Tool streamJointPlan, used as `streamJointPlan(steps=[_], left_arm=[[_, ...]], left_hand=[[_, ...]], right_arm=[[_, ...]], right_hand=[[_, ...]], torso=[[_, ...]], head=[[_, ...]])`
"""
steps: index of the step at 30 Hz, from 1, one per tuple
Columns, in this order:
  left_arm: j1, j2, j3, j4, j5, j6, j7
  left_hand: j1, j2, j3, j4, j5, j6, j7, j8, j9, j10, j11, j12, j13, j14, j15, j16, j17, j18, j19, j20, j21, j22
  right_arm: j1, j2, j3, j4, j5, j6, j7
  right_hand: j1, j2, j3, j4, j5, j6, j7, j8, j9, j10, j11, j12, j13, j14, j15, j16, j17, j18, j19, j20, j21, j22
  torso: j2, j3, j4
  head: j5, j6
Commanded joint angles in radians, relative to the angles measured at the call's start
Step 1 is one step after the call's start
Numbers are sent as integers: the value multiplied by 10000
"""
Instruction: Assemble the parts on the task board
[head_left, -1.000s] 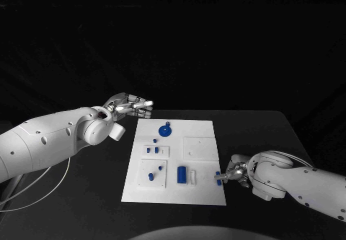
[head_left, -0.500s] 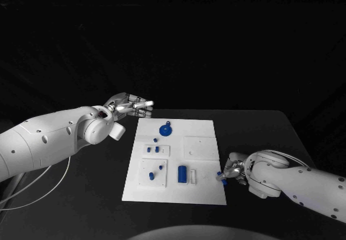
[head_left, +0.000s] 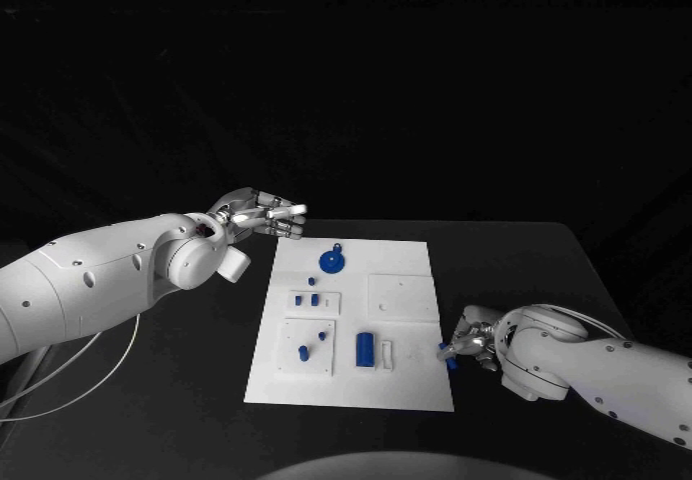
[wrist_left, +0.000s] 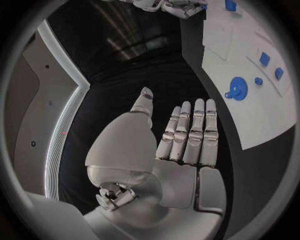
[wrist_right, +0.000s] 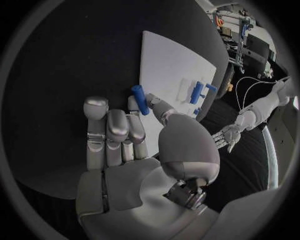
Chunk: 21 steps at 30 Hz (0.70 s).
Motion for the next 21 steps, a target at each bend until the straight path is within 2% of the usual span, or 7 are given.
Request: streamJointPlan(steps=[1, 3, 4, 8, 11, 15, 21], left_arm=[[3, -2, 3, 9, 23, 178, -27], [3, -3, 2, 1, 18, 188, -44], [3, -2, 1, -1, 18, 190, -47], [3, 2, 0, -13, 11, 203, -68], [3, 5, -1, -17, 9, 208, -76], [3, 10, -2, -20, 6, 210, -91], [3, 42, -3, -27, 4, 216, -99]], left_hand=[[49, 56, 46, 34, -15, 16, 40, 9, 8, -44, 27, -32, 11, 1, 34, -25, 11, -53, 53, 36, 43, -1], [49, 56, 46, 34, -15, 16, 40, 9, 8, -44, 27, -32, 11, 1, 34, -25, 11, -53, 53, 36, 43, -1], [47, 52, 46, 43, -16, 19, 38, 9, 8, -44, 27, -31, 11, 1, 33, -25, 11, -53, 52, 37, 43, -1], [40, 55, 47, 65, -24, 23, 39, 7, 7, -43, 25, -30, 12, -3, 33, -26, 11, -53, 50, 39, 42, -1], [40, 55, 47, 65, -24, 23, 39, 7, 7, -43, 25, -30, 12, -3, 33, -26, 11, -53, 50, 39, 42, -1], [40, 55, 47, 65, -24, 23, 39, 7, 7, -43, 25, -30, 12, -3, 33, -26, 11, -53, 50, 39, 42, -1], [40, 55, 47, 65, -24, 23, 39, 7, 7, -43, 25, -30, 12, -3, 33, -26, 11, -53, 50, 39, 42, -1]], right_arm=[[-46, -178, 112, 122, -29, -355, -30], [-44, -288, 280, 281, 6, -381, -18], [-43, -304, 315, 309, 14, -381, -17], [-31, -415, 607, 594, 127, -377, -8], [-19, -421, 742, 777, 257, -367, 4], [-7, -306, 836, 983, 574, -360, 52], [-3, 73, 870, 975, 1061, -263, 156]], right_hand=[[127, 152, 958, -1010, -85, 77, -8, 103, 103, 16, -6, -49, -19, 80, 16, -37, -13, 19, 491, 7, 8, 689], [148, 147, 948, -1002, -122, 105, -14, 105, 112, 20, -7, -52, -28, 78, 16, -46, -24, 15, 491, 6, 9, 689], [148, 147, 948, -1002, -122, 105, -14, 105, 112, 20, -7, -52, -28, 78, 16, -46, -24, 15, 491, 6, 9, 689], [167, 139, 899, -958, -129, 153, -36, 103, 136, 38, -18, -44, -34, 82, 11, -32, -26, 5, 491, 3, 23, 692], [167, 135, 858, -927, -130, 183, -54, 106, 155, 46, -26, -44, -40, 81, 7, -33, -33, -1, 493, -1, 43, 697], [198, 146, 760, -892, -127, 213, -76, 102, 200, 57, -38, -38, -44, 83, -2, -21, -38, -14, 496, -11, 55, 700], [263, 200, 298, -855, 45, 238, -123, 98, 216, 50, -55, -40, -52, 78, -9, -19, -52, -30, 492, -19, 35, 693]], torso=[[-6, -5, -10], [-4, -8, -15], [-3, -8, -14], [-1, -4, -4], [3, -4, 6], [5, -7, 15], [3, -20, 23]], head=[[12, 2], [27, -1], [28, 1], [41, 3], [41, -1], [65, -11], [40, -4]])
